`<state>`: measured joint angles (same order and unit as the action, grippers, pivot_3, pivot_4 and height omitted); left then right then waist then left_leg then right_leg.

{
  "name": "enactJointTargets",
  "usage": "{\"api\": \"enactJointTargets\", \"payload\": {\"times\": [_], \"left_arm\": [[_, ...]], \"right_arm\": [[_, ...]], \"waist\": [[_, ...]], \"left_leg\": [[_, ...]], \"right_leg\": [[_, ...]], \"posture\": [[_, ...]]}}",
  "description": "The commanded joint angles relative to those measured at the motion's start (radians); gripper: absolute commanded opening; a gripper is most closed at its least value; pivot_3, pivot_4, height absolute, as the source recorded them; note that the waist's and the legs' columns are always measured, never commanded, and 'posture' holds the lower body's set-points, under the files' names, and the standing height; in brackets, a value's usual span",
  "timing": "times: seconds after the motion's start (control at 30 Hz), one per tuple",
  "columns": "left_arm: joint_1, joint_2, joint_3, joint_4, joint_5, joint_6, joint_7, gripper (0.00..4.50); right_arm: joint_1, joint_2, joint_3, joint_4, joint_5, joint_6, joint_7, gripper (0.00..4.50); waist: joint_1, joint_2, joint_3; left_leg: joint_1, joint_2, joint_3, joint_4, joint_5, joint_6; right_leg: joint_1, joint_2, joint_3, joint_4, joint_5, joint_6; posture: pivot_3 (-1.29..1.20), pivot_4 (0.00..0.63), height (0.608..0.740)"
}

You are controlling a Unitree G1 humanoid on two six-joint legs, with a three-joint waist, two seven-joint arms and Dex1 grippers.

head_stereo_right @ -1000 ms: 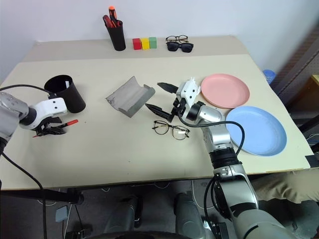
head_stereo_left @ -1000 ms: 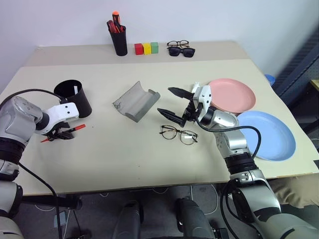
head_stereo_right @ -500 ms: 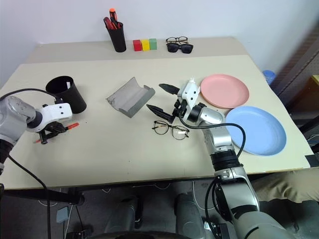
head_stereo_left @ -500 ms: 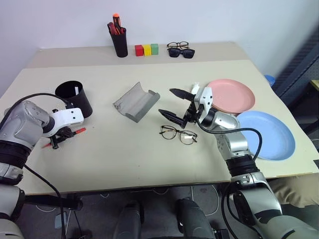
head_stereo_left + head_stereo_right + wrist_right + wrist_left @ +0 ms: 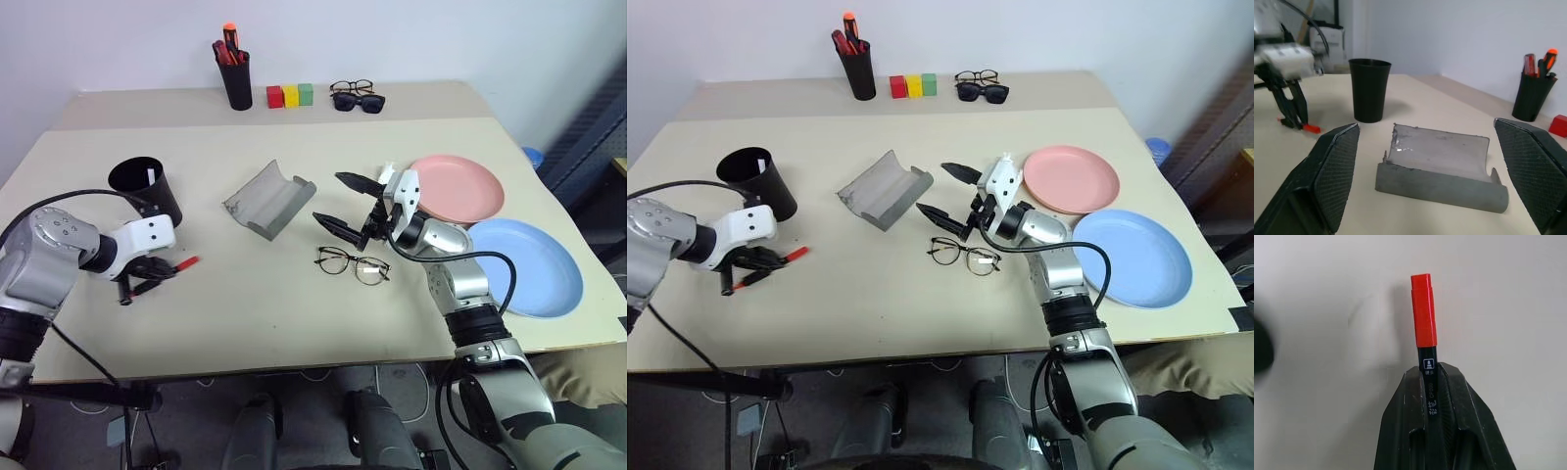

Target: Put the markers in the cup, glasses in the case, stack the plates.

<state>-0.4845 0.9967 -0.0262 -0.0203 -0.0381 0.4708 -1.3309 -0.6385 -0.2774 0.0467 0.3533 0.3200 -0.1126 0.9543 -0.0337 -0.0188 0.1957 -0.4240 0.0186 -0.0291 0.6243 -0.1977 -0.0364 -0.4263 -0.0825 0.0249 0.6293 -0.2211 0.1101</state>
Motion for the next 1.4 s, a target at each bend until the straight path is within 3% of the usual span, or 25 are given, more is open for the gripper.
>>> {"api": "enactJointTargets", "payload": {"times": [0.03,0.17,0.33,0.53,0.67,0.9,1.4], "left_arm": [[-0.057,-0.076,0.133,-0.103,-0.105,0.041,0.134,0.03],[-0.27,-0.255,0.212,-0.09,-0.173,0.155,0.39,0.03],[-0.378,-0.448,0.302,0.069,-0.082,-0.142,0.79,0.03],[-0.365,-0.531,0.325,0.204,0.0,-0.385,1.08,0.03],[-0.334,-0.552,0.342,0.221,0.04,-0.412,1.236,0.03],[-0.281,-0.537,0.355,0.188,0.042,-0.34,1.332,0.03],[-0.076,-0.6,0.357,-0.102,-0.032,-0.097,1.344,0.03]], "right_arm": [[0.012,-0.024,-0.035,-0.042,0.016,0.003,-0.005,4.5],[0.025,-0.051,-0.065,-0.062,0.044,0.009,0.005,4.5],[0.012,-0.063,-0.075,-0.093,0.109,0.023,0.081,4.5],[0.008,-0.06,-0.053,-0.147,0.158,0.056,0.18,4.5],[-0.011,-0.042,-0.039,-0.145,0.158,0.065,0.203,4.5],[-0.045,-0.018,-0.041,-0.099,0.139,0.043,0.202,4.5],[-0.054,-0.008,-0.049,-0.047,0.116,0.004,0.189,4.5]], "waist": [[0.003,0.0,0.0],[0.013,-0.002,0.001],[0.005,-0.001,0.0],[-0.008,-0.001,0.001],[-0.006,-0.001,0.0],[-0.003,-0.001,0.0],[-0.003,-0.002,0.0]], "left_leg": [[0.0,0.0,0.0,0.001,0.0,0.0],[-0.001,0.0,-0.001,0.005,0.0,0.0],[0.0,-0.001,0.0,0.004,0.0,0.0],[0.001,-0.001,-0.001,0.004,0.0,0.0],[0.0,-0.001,-0.001,0.004,0.0,0.0],[0.0,-0.001,-0.001,0.004,0.0,0.0],[0.0,-0.001,-0.001,0.004,0.0,0.0]], "right_leg": [[0.0,0.0,0.0,0.0,0.0,0.0],[0.001,0.001,-0.001,0.001,0.002,0.003],[0.002,0.0,0.0,0.0,0.003,0.005],[0.002,0.001,0.0,0.001,0.003,0.005],[0.002,0.001,0.0,0.001,0.003,0.005],[0.002,0.001,0.0,0.001,0.003,0.005],[0.002,0.001,0.0,0.001,0.003,0.005]], "posture": [[0.0,0.15,0.74],[0.0,0.15,0.74],[0.0,0.15,0.74],[0.0,0.15,0.74],[0.0,0.15,0.74],[0.0,0.15,0.74],[0.0,0.15,0.74]]}}
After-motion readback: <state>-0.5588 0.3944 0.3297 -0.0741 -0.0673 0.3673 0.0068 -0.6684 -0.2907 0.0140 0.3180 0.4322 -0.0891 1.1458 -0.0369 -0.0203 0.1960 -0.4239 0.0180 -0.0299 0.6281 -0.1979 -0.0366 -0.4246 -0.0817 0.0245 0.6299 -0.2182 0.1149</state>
